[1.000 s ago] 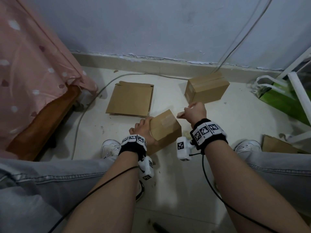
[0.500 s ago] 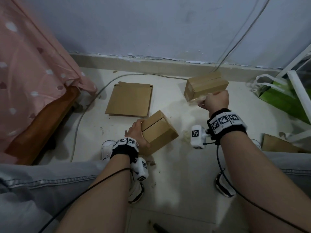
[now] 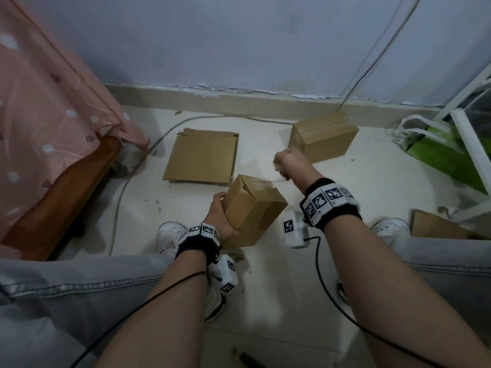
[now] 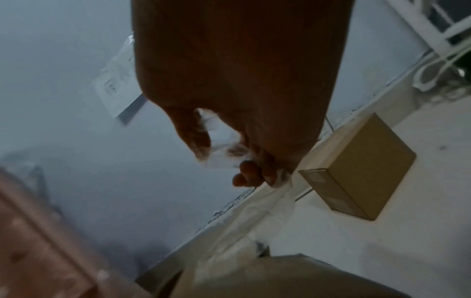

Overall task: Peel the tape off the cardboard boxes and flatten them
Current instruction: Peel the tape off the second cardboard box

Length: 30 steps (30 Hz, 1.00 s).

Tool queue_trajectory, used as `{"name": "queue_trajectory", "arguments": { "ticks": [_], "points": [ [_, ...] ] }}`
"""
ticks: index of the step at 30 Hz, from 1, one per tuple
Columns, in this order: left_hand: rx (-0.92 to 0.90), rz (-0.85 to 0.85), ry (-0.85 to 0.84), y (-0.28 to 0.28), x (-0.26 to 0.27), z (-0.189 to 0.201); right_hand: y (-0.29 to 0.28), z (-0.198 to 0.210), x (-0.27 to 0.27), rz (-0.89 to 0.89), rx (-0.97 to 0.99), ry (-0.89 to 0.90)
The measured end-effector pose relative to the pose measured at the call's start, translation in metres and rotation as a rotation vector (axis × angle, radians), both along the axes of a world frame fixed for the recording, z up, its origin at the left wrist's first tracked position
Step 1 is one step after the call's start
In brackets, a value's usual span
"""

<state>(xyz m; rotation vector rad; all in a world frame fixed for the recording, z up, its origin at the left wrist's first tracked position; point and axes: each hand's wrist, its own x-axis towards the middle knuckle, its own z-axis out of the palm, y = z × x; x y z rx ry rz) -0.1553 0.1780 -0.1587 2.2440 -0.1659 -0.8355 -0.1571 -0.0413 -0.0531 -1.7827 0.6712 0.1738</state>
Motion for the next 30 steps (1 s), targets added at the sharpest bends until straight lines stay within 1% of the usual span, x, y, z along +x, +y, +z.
{"name": "queue_trajectory", "arguments": {
  "ticks": [1, 3, 5, 8, 10, 12, 14, 17, 20, 22, 25, 28, 30],
  "points": [
    [-0.007, 0.011, 0.003, 0.000, 0.001, 0.000, 0.004, -0.003, -0.002, 0.095, -0.055, 0.034],
    [-0.021, 0.010, 0.010, -0.001, 0.003, 0.000, 0.010, -0.006, -0.007, 0.226, -0.179, 0.087],
    [-0.023, -0.005, 0.013, -0.001, 0.005, 0.002, 0.012, -0.013, -0.009, 0.288, -0.264, 0.056],
    [-0.015, -0.010, -0.002, 0.001, 0.006, 0.001, 0.011, -0.015, -0.011, 0.327, -0.248, -0.024],
    [0.002, -0.020, -0.015, 0.003, 0.005, -0.003, 0.010, -0.014, -0.009, 0.403, -0.303, 0.022],
    [0.007, -0.042, -0.026, 0.004, 0.002, -0.005, 0.012, -0.010, -0.007, 0.498, -0.409, 0.128],
    [0.003, -0.056, -0.038, 0.002, -0.001, -0.005, 0.016, -0.010, -0.006, 0.557, -0.475, 0.188],
    [0.009, -0.054, -0.050, 0.001, -0.002, -0.003, 0.020, -0.008, -0.009, 0.569, -0.512, 0.211],
    [0.004, -0.076, -0.061, -0.001, 0.000, -0.006, 0.022, -0.007, -0.009, 0.562, -0.499, 0.217],
    [-0.073, -0.054, -0.080, -0.009, 0.002, -0.002, 0.028, -0.004, -0.008, 0.571, -0.464, 0.194],
    [-0.201, -0.040, -0.151, -0.028, 0.011, 0.015, 0.038, -0.002, -0.006, 0.577, -0.467, 0.186],
    [-0.223, -0.101, -0.219, -0.039, 0.018, 0.031, 0.038, -0.001, -0.006, 0.540, -0.414, 0.172],
    [-0.233, -0.108, -0.231, -0.040, 0.018, 0.034, 0.035, -0.003, -0.007, 0.513, -0.360, 0.166]
  ]
}}
